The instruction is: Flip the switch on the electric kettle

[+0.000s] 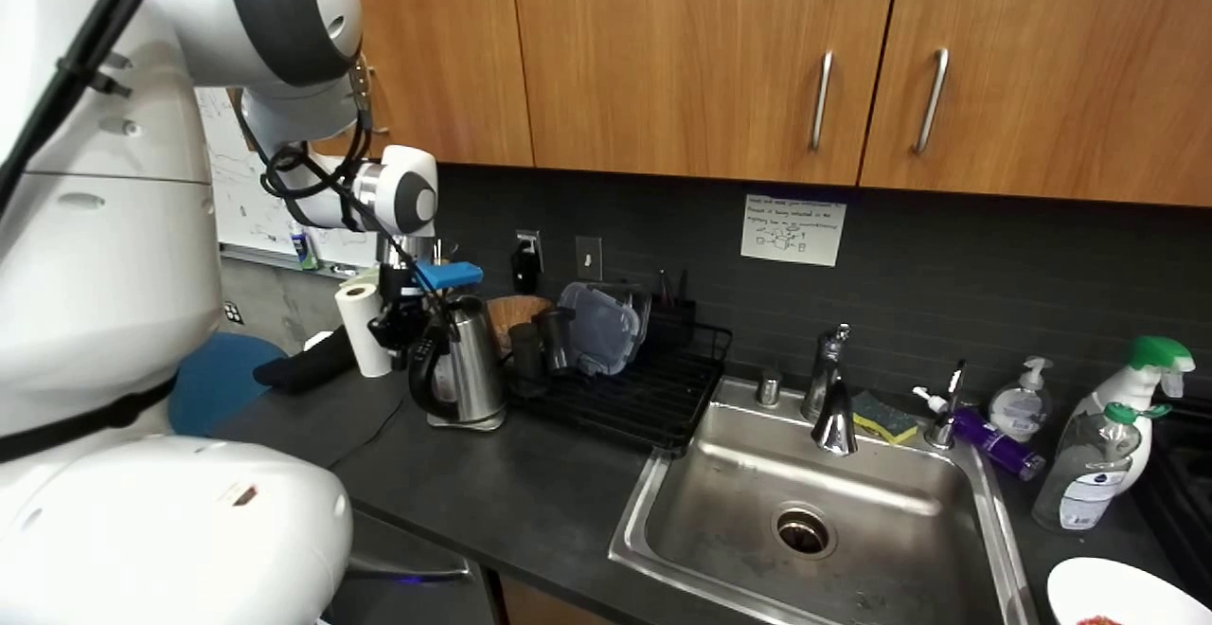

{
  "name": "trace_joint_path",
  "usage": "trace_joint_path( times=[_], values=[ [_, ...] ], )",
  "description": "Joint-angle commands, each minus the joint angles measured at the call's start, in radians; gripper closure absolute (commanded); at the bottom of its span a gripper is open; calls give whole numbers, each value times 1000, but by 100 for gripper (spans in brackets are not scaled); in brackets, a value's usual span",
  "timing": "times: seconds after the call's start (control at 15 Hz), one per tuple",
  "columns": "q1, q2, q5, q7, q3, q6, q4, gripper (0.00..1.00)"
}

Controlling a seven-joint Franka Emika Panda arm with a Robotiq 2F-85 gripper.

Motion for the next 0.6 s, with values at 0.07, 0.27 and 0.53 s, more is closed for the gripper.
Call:
trace_joint_path(
  times=[0.07,0.27,0.53],
  values=[
    [-6,0,-47,7,-1,-2,14,100],
    [-15,-2,-61,-11,-6,29,8,100],
    [-27,-1,-77,-33,-7,60,3,100]
  ],
)
